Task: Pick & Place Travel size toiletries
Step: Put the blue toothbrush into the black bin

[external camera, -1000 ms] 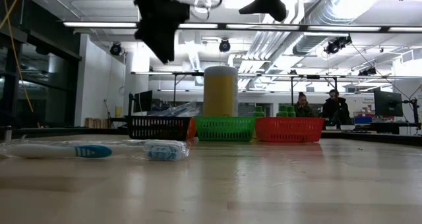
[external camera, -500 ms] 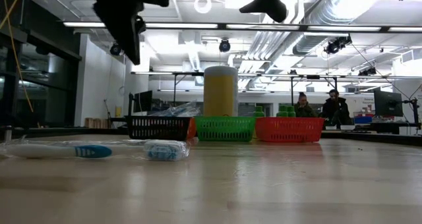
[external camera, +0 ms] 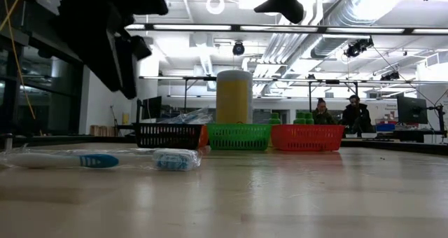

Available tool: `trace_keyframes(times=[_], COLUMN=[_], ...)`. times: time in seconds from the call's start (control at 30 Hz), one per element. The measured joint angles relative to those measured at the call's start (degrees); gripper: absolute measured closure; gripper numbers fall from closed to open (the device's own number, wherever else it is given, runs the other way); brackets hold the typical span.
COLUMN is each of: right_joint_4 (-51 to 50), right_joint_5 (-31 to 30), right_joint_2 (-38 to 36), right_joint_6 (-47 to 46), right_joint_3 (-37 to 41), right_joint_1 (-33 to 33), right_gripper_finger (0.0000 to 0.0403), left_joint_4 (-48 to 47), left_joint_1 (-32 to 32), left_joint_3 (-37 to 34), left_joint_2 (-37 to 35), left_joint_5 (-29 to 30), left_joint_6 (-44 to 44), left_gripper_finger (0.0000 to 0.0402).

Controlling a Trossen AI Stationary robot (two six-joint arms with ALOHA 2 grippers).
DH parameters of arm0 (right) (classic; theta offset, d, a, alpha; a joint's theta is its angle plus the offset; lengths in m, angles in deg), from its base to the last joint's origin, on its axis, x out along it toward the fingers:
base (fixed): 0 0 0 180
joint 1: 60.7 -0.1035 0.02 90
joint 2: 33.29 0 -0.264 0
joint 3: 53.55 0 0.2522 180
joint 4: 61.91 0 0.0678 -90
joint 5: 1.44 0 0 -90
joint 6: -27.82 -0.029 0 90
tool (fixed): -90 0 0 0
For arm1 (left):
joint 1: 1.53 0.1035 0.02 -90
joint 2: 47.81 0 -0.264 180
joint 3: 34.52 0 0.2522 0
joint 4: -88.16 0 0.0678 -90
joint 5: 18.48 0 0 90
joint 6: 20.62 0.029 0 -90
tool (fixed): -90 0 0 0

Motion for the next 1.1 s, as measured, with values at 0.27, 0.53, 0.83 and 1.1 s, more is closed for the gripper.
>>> trace_keyframes(times=[0.27,0.53,0.83,1.1], right_joint_4=[-1.19,-3.77,-6.47,-8.33], right_joint_5=[1.50,1.52,1.51,1.52], right_joint_2=[0.00,0.00,0.00,0.00], right_joint_6=[1.50,3.37,5.94,7.14], right_joint_3=[0.00,0.00,0.00,0.00], right_joint_1=[0.00,0.00,0.01,0.00], right_gripper_finger=[0.0152,0.0152,0.0152,0.0152], left_joint_4=[10.99,13.03,13.50,12.35], left_joint_1=[-0.02,-0.15,-0.20,-0.79], left_joint_3=[-0.20,-0.31,-0.08,-0.07], left_joint_2=[6.60,12.66,15.72,16.17], left_joint_5=[-3.05,-7.24,-5.46,-4.03], left_joint_6=[0.10,-1.11,-1.97,-0.97], left_gripper_finger=[0.0192,0.0133,0.0172,0.0273])
